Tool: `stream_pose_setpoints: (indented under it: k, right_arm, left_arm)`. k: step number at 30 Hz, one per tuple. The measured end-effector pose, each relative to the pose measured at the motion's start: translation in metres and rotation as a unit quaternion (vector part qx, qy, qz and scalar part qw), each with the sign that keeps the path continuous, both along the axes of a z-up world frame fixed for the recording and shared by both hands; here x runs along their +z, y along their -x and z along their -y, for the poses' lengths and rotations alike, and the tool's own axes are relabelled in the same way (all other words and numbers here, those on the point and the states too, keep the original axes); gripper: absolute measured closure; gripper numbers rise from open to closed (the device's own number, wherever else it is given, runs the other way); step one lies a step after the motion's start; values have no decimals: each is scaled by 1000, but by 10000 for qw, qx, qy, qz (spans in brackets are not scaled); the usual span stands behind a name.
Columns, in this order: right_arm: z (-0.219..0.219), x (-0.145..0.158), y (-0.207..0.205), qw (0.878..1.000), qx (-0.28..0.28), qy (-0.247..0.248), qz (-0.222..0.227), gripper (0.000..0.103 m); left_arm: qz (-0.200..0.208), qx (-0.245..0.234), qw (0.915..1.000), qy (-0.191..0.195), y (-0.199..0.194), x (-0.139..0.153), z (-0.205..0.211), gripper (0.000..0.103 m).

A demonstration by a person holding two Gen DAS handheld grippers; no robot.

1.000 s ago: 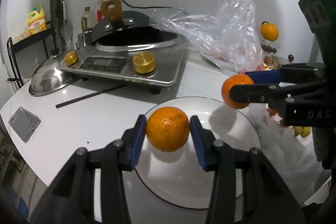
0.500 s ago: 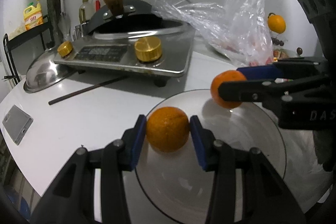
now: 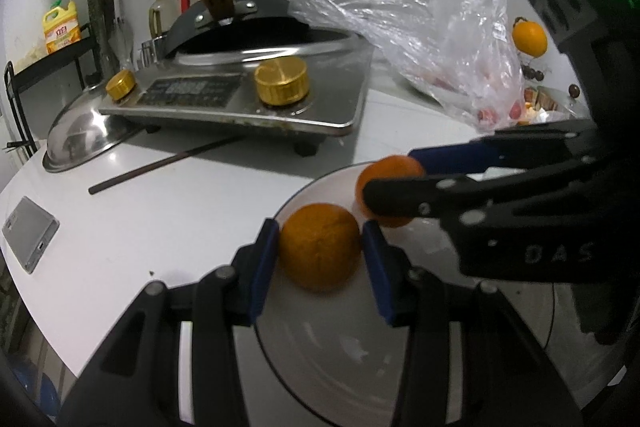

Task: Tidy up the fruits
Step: 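Lower the mandarins onto the white plate and open both grippers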

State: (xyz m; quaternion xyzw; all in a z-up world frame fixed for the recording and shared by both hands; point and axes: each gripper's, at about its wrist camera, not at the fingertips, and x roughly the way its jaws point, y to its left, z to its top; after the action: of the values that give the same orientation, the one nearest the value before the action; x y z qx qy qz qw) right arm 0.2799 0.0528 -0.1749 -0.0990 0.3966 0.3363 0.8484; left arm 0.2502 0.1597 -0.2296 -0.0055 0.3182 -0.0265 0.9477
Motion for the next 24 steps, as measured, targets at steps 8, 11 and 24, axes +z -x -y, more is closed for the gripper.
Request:
stream_pose_setpoints:
  k: [8, 11, 24]
  right_arm:
    - [-5, -8, -6, 9998, -62, 15, -206, 56]
    - [-5, -8, -7, 9997, -89, 17, -230, 56]
    - [5, 9, 4, 9998, -190, -3, -59, 48]
  left_arm:
    - [-89, -71, 9999, 65, 1, -3, 1, 53]
    - [-54, -41, 10000, 51, 3, -1, 1, 52]
    - [28, 29, 9999, -103, 20, 15, 8, 50]
